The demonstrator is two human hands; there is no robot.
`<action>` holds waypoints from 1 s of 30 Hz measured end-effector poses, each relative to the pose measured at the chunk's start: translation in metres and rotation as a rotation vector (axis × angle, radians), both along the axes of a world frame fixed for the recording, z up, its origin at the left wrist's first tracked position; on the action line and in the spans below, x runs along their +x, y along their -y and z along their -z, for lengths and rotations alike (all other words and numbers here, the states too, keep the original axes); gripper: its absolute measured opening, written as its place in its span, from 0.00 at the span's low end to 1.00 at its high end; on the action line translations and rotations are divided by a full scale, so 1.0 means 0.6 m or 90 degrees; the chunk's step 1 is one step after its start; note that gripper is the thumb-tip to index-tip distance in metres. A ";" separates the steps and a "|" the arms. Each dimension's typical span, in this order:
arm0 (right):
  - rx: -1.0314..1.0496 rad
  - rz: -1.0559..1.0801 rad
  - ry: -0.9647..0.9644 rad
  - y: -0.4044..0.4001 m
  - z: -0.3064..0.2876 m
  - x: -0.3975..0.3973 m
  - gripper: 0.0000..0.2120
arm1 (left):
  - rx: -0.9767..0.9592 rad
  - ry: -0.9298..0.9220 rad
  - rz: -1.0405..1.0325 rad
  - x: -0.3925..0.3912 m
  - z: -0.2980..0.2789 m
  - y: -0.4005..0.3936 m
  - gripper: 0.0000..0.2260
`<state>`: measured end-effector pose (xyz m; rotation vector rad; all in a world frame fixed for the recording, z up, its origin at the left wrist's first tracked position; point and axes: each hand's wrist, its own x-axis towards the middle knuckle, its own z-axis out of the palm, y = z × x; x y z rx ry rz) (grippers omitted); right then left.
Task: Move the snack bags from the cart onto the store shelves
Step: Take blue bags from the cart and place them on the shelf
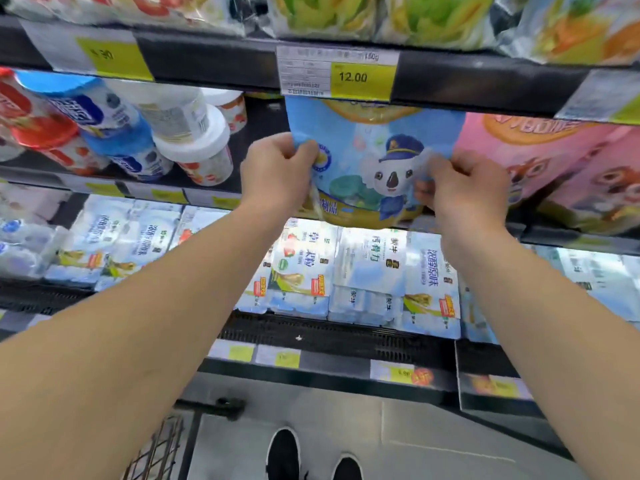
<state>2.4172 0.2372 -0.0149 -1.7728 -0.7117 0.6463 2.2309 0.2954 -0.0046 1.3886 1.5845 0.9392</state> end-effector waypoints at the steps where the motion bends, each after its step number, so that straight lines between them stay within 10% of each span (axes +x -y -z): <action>1: -0.006 0.011 0.002 0.000 0.004 -0.002 0.12 | 0.005 -0.010 0.002 0.000 0.005 -0.001 0.14; 21: -0.011 -0.073 0.048 0.062 0.067 -0.072 0.12 | -0.061 0.026 0.039 -0.006 0.074 0.037 0.01; 30: -0.108 -0.175 0.012 0.032 0.055 -0.065 0.25 | -0.070 -0.001 0.176 0.017 0.054 0.034 0.17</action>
